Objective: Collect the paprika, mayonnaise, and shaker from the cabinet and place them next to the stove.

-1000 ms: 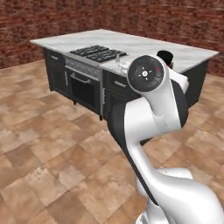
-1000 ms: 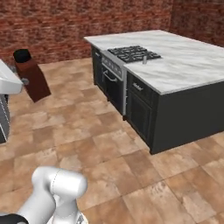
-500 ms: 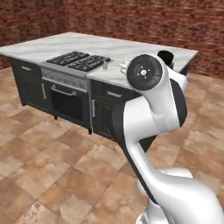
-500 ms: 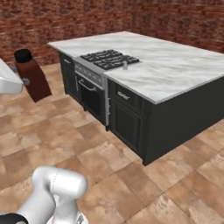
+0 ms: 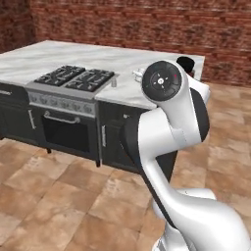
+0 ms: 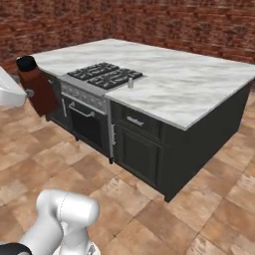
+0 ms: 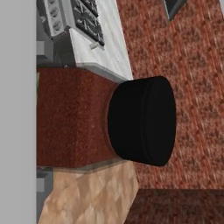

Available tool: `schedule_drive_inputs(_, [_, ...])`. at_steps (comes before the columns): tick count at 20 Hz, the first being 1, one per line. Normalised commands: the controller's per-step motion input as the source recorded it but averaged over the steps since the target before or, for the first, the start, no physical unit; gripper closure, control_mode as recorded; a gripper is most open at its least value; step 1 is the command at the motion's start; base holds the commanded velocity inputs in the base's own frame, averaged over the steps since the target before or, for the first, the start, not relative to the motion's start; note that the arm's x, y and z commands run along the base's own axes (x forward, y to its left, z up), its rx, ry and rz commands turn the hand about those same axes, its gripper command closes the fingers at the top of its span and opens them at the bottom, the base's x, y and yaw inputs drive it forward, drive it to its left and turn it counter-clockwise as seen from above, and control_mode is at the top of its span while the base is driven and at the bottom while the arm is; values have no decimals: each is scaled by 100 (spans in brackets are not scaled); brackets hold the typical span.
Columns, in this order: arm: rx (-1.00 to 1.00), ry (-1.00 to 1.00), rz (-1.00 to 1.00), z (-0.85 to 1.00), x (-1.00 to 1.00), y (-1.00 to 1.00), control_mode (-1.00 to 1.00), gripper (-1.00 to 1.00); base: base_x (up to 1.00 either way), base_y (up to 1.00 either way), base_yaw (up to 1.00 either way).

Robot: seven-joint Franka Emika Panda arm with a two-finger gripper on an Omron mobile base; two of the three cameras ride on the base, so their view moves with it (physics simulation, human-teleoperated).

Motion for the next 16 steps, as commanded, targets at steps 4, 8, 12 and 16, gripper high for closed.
schedule_drive_inputs(4, [0,0,0,0,0,0,100,100,98,88,-33])
schedule_drive_inputs(8, [0,0,0,0,0,0,100,100,100,91,-31])
schedule_drive_inputs(12, [0,0,0,0,0,0,100,100,100,94,-30])
schedule_drive_inputs(16, [0,0,0,0,0,0,100,100,100,95,-30])
